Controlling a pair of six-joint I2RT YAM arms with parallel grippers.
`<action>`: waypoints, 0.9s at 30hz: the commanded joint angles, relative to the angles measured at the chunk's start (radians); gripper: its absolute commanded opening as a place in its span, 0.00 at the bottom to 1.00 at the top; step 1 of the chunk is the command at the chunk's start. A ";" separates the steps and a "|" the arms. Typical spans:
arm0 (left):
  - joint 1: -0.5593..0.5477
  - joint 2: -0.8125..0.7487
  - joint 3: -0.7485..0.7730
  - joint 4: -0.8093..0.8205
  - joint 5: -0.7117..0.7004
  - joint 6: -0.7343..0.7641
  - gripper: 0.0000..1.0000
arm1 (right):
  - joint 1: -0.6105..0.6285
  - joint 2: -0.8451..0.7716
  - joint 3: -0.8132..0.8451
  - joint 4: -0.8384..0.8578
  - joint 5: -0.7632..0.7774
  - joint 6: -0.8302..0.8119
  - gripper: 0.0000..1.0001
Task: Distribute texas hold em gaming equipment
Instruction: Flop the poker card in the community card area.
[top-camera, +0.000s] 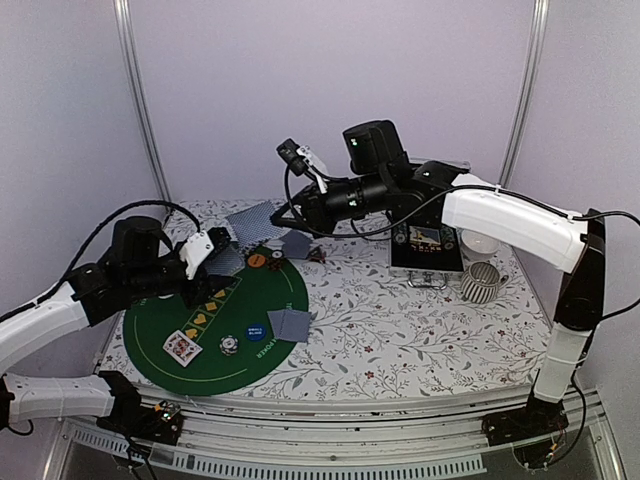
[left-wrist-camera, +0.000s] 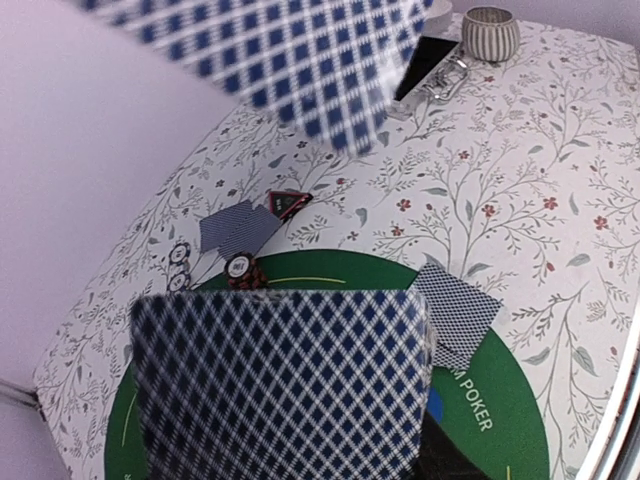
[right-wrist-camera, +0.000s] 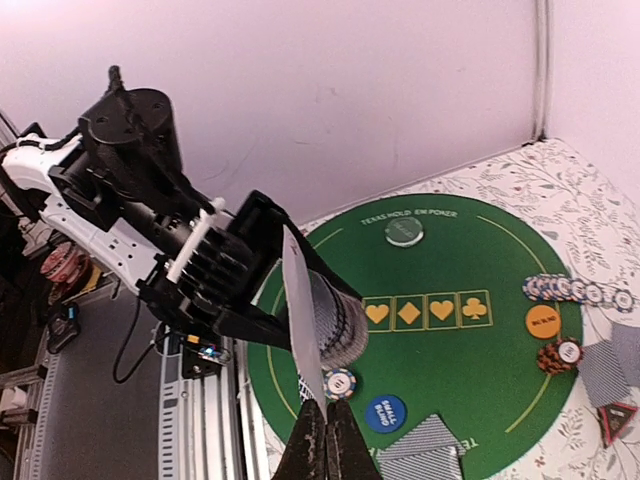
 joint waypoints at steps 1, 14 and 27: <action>0.072 -0.014 0.003 0.078 -0.175 -0.086 0.47 | -0.040 -0.053 -0.038 0.002 0.219 -0.100 0.01; 0.284 -0.104 -0.022 0.189 -0.394 -0.188 0.48 | 0.090 0.293 0.074 0.315 0.482 -0.709 0.01; 0.302 -0.107 -0.022 0.186 -0.351 -0.190 0.48 | 0.244 0.782 0.447 0.432 0.506 -1.093 0.01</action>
